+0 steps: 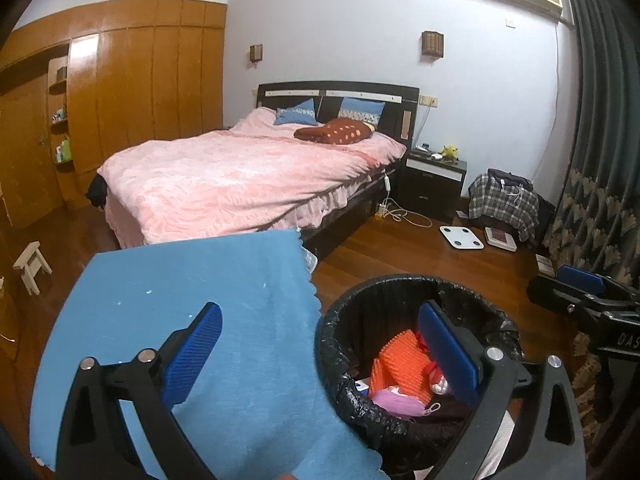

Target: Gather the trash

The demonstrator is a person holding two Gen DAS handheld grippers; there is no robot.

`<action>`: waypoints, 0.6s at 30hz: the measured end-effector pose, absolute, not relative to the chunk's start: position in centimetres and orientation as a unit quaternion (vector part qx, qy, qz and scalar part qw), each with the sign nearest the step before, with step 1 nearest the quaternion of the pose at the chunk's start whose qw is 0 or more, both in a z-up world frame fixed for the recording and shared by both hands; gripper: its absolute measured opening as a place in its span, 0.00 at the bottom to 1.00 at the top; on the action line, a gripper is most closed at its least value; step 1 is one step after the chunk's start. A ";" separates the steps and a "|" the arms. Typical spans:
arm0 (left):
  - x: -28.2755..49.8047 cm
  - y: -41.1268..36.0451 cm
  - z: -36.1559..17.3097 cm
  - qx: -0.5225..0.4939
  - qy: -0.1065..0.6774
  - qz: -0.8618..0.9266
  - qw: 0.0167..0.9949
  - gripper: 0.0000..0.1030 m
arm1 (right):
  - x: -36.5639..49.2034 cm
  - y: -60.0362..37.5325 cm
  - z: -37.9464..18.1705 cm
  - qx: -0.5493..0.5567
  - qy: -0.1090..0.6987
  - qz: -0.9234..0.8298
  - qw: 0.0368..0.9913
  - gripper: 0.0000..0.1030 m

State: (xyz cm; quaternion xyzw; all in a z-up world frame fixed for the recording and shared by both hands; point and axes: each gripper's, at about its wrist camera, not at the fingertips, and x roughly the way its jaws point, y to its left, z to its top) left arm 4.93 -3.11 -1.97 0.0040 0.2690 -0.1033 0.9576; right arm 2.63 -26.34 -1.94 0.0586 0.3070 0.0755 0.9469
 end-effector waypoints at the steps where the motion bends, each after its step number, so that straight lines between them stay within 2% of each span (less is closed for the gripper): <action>1: 4.7 -3.1 -1.8 0.005 0.267 -0.103 0.958 0.94 | 2.5 -26.2 -1.8 0.056 0.306 0.076 0.947 0.95; 18: 2.6 -2.6 -0.3 0.000 0.248 -0.095 0.964 0.94 | 1.4 -23.8 -0.6 0.031 0.293 0.097 0.951 0.95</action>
